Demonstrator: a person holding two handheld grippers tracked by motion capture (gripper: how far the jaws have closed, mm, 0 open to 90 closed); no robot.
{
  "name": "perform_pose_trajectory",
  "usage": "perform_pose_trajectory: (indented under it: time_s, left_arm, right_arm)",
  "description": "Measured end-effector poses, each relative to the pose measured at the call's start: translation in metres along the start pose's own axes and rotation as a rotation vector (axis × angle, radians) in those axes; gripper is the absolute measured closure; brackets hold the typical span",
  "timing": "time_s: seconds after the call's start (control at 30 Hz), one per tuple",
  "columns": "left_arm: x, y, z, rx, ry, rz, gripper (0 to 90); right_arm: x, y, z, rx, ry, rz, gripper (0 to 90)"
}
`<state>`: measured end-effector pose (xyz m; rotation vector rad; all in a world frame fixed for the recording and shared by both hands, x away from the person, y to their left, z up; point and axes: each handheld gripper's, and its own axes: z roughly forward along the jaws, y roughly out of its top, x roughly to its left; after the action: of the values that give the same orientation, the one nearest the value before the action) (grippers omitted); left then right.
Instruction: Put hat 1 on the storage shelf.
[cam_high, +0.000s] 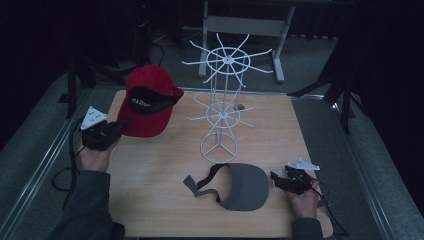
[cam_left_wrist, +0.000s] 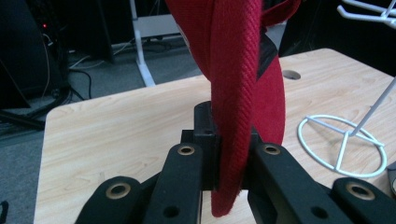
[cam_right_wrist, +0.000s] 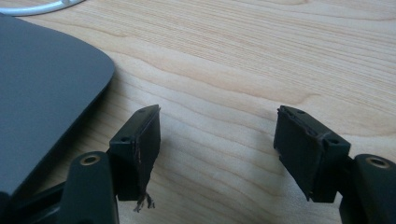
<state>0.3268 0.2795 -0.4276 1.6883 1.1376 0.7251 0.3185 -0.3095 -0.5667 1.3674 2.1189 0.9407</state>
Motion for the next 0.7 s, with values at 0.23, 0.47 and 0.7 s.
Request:
perform_pose_trajectory:
  time_s: [0.23,0.47,0.7]
  left_arm:
    - [-0.001,0.01,-0.005,-0.025,0.005,0.009,86.1]
    - [-0.002,0.018,-0.01,-0.054,0.003,0.011,86.1]
    - [-0.002,0.023,-0.014,-0.076,0.007,0.007,86.1]
  right_arm:
    - [0.0,0.0,0.0,-0.002,0.0,0.0,31.8]
    - [0.0,0.0,0.0,-0.002,0.0,0.0,31.8]
    - [0.0,0.0,0.0,-0.002,-0.001,-0.002,31.8]
